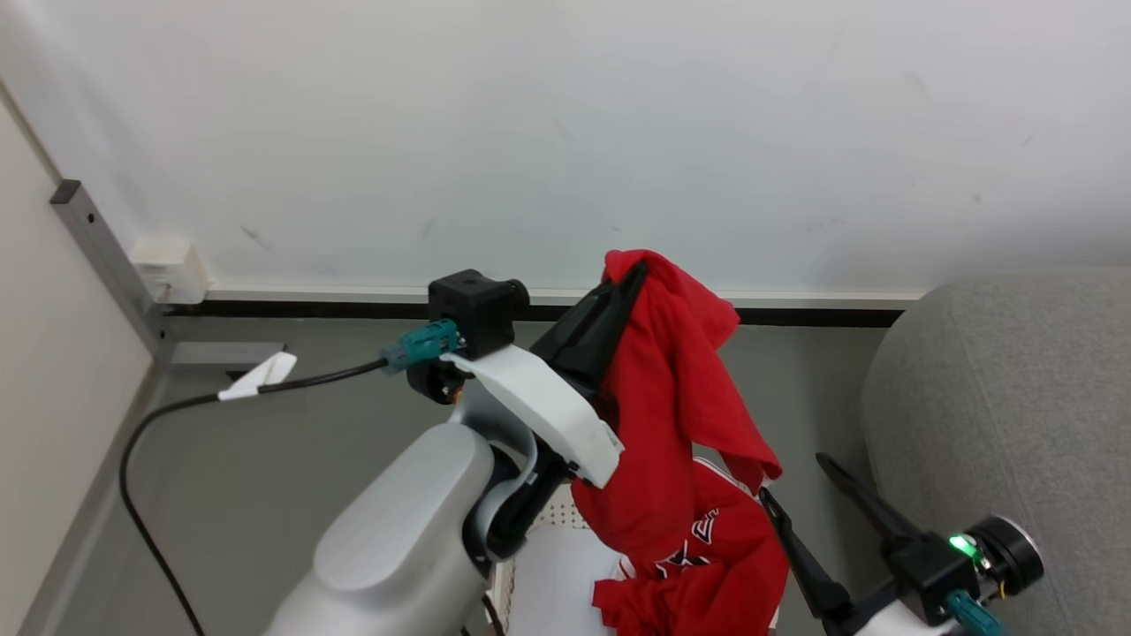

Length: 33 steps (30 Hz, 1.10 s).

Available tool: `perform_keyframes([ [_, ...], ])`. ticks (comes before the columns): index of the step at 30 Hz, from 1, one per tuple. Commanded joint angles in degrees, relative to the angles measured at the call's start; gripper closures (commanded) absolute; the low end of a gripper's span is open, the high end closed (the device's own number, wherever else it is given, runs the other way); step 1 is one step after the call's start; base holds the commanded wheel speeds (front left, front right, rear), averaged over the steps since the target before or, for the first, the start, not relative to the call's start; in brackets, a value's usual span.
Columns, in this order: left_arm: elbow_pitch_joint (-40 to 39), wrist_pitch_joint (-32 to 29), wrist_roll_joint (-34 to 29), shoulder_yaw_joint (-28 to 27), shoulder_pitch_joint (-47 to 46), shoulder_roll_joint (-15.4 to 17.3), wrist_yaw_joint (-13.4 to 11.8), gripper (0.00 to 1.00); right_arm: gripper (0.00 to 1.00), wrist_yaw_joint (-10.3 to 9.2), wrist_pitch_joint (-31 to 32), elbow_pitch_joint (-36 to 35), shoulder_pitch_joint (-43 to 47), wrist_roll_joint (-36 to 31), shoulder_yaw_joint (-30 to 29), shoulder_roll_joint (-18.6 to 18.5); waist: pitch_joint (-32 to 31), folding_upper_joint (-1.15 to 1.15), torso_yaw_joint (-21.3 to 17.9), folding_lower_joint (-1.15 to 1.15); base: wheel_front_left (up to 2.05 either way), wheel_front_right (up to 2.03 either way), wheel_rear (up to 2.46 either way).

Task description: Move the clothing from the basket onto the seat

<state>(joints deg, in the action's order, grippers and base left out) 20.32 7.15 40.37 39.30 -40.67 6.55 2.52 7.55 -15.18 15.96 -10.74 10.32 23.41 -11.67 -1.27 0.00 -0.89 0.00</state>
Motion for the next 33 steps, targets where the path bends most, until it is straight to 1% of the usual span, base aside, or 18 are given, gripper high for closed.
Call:
perform_keyframes([
  [1,-0.07,0.24,0.34,0.36,0.6,-0.3,0.28,1.0,0.0,-0.12,0.05,2.23,-2.82,0.17,1.4,-0.55,-0.27,0.0,0.87,0.0,0.0,0.0,0.0],
  [8,0.5,0.15,1.18,2.81,0.72,-1.91,1.05,1.0,0.0,-0.12,0.05,7.71,-9.54,2.09,7.64,-0.58,-1.26,0.0,4.23,0.0,0.0,0.0,0.0],
  [11,0.15,-0.34,2.79,3.48,0.8,-2.63,1.77,1.0,0.0,-0.12,0.05,11.05,-11.63,3.94,9.93,-0.16,-1.64,0.0,5.66,0.0,0.0,0.0,0.0],
  [17,-1.18,-1.28,4.17,5.37,0.45,-3.14,2.24,1.0,0.0,-0.12,0.05,14.73,-14.64,7.22,12.55,1.42,-2.03,0.0,8.28,0.0,0.0,0.0,0.0],
  [18,-1.27,-1.4,4.22,5.54,0.46,-3.19,2.1,1.0,0.51,-0.12,0.05,15.34,-14.88,7.59,12.84,1.57,-2.09,0.0,8.62,0.0,0.0,0.0,0.0],
  [19,-1.33,-1.36,4.32,5.65,0.47,-3.2,1.94,1.0,0.86,-0.12,0.05,15.98,-15.06,7.87,13.07,1.73,-2.14,0.0,8.89,0.0,0.0,0.0,0.0],
  [20,-1.36,-1.39,4.43,5.71,0.5,-3.21,1.82,1.0,1.0,-0.12,0.05,16.64,-15.17,8.42,13.19,1.92,-2.18,0.0,9.12,0.0,0.0,0.0,0.0],
  [25,-1.08,-1.07,4.64,5.41,0.84,-2.62,1.42,1.0,1.0,-0.12,0.05,17.1,-15.09,10.2,12.56,2.21,-2.07,0.0,9.45,0.0,0.0,0.0,0.0],
  [31,-0.9,-0.73,4.96,5.03,1.34,-1.94,1.01,1.0,1.0,-0.12,0.05,14.69,-13.05,11.61,10.03,2.73,-1.67,0.0,8.42,0.0,0.0,0.0,0.0],
  [33,-0.92,-0.42,4.9,4.82,1.62,-1.42,0.85,1.0,1.0,-0.12,0.05,13.22,-12.08,12.68,8.13,3.09,-1.56,0.0,7.87,0.0,0.0,0.0,0.0],
])
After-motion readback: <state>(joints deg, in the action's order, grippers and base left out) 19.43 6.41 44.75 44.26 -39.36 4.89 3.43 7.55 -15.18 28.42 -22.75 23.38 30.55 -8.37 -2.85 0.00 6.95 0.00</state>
